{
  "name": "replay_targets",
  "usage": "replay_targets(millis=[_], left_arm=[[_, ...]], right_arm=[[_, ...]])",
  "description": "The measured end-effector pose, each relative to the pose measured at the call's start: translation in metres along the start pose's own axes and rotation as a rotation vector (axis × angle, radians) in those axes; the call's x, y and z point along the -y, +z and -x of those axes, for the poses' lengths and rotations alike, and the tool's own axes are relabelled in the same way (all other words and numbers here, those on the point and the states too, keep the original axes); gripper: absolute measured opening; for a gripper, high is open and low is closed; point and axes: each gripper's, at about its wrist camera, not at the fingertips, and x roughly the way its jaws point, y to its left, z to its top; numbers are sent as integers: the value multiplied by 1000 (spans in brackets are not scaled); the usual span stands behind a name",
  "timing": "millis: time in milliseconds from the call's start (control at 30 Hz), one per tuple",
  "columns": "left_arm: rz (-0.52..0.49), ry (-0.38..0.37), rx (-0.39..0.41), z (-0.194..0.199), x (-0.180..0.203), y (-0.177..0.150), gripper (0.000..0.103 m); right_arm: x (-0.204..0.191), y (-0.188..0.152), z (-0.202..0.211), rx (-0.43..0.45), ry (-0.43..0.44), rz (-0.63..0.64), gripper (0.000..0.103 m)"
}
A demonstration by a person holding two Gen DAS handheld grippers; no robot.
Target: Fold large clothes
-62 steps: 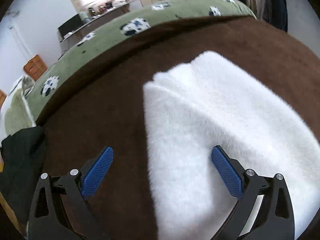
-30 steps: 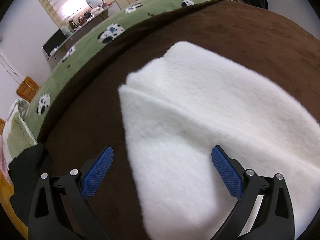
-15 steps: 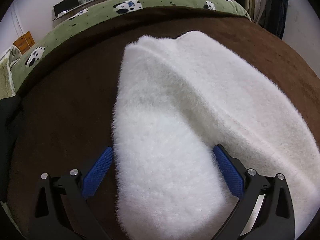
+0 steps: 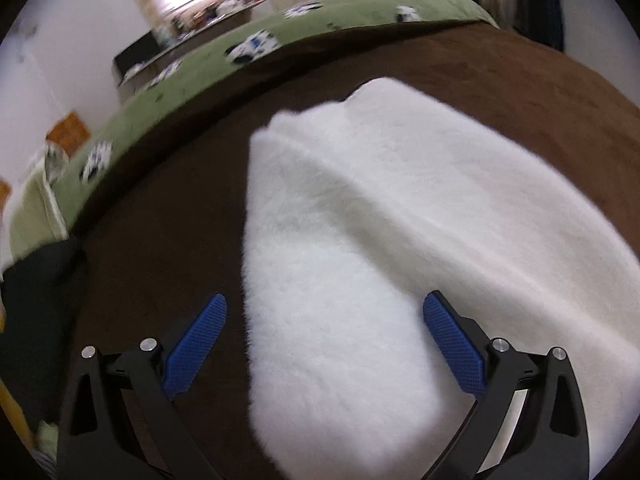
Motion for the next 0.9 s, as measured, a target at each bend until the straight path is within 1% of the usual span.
replay_targets(millis=[33, 100, 133, 167, 233, 333, 367, 433, 500, 567, 600, 667, 700, 767, 800, 867, 900], left_arm=[[-6, -26, 1, 11, 2, 0, 97], [-13, -41, -3, 36, 5, -3, 97], [-10, -40, -6, 46, 6, -6, 97], [5, -48, -12, 63, 6, -11, 97], [43, -60, -35, 87, 5, -22, 97], [126, -76, -87, 113, 1, -51, 97], [167, -81, -95, 124, 1, -67, 97], [219, -92, -133, 135, 2, -92, 97], [252, -71, -170, 141, 5, -119, 97], [298, -64, -216, 147, 10, -150, 97], [318, -68, -235, 148, 12, -160, 97], [372, -68, -272, 152, 19, -187, 96], [399, -72, -284, 154, 21, -197, 96], [475, -113, -284, 159, 22, -214, 96], [511, -139, -270, 161, 23, -219, 96], [584, -216, -235, 165, 26, -229, 94], [600, -236, -228, 165, 28, -232, 91]], right_arm=[[2, 3, 3, -5, 5, -12, 73], [6, 12, 16, 9, 2, -25, 81], [7, 14, 22, 18, -8, -17, 82], [10, 19, 29, 26, -5, -10, 83], [20, 27, 38, 19, 27, -16, 83], [40, 35, 42, -15, 103, -36, 83], [46, 36, 43, -18, 119, -46, 83], [63, 38, 44, -22, 172, -81, 83], [78, 38, 38, -51, 216, -81, 83], [84, 36, 34, -67, 244, -61, 83], [86, 34, 30, -78, 265, -50, 83], [92, 30, 18, -115, 316, -45, 83], [94, 27, 10, -143, 360, -52, 83], [97, 24, 1, -168, 401, -48, 83], [98, 23, -4, -179, 420, -39, 83], [99, 21, -9, -190, 443, -19, 83], [100, 20, -12, -192, 456, -7, 82]])
